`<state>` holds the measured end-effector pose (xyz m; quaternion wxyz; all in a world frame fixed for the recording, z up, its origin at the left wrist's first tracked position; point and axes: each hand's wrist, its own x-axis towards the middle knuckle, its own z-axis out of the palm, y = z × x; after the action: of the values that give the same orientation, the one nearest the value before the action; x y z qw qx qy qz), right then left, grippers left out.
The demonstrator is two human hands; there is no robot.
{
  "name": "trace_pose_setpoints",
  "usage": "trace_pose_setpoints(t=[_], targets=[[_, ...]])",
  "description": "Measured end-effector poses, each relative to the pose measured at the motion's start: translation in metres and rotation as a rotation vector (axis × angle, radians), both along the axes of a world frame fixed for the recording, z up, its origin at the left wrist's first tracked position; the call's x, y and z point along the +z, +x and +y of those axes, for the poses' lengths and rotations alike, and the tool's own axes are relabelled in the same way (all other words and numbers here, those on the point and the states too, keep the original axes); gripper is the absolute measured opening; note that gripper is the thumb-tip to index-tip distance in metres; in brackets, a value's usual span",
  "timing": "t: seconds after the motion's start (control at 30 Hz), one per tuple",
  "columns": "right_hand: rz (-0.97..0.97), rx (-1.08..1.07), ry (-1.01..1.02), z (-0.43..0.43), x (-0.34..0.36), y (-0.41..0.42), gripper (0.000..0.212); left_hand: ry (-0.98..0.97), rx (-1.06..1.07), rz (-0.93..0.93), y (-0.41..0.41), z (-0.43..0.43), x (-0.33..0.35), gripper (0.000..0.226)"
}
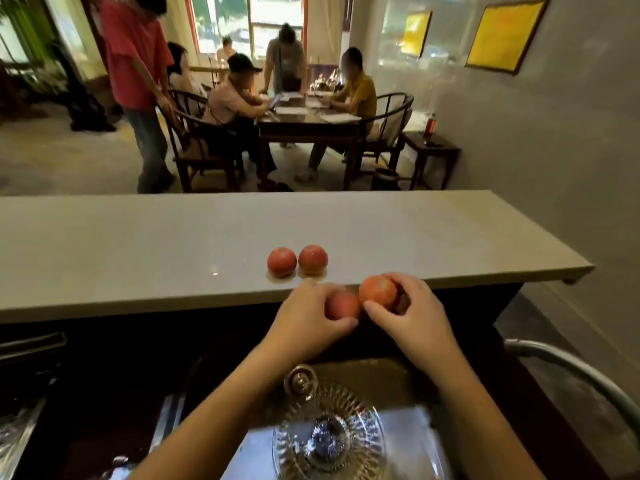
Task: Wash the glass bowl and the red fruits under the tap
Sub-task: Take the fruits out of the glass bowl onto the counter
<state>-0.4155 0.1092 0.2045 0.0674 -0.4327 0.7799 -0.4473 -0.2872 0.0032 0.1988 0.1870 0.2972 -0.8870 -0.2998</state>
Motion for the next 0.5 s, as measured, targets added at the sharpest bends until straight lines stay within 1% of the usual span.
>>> trace_pose_setpoints(t=[0.1, 0.27, 0.33, 0.5], targets=[[0.026, 0.006, -0.003, -0.008, 0.038, -0.011, 0.045, -0.046, 0.012, 0.019, -0.014, -0.012, 0.038, 0.045], [-0.001, 0.010, 0.000, -0.028, 0.076, -0.032, 0.047, -0.071, -0.018, -0.029, -0.044, -0.036, 0.080, 0.044], [-0.009, -0.007, 0.014, -0.037, 0.078, -0.042, 0.047, -0.075, -0.030, -0.050, -0.053, -0.046, 0.084, 0.045], [-0.057, -0.058, 0.111, -0.055, 0.051, -0.061, 0.044, -0.074, -0.010, -0.214, -0.076, -0.066, 0.069, 0.050]])
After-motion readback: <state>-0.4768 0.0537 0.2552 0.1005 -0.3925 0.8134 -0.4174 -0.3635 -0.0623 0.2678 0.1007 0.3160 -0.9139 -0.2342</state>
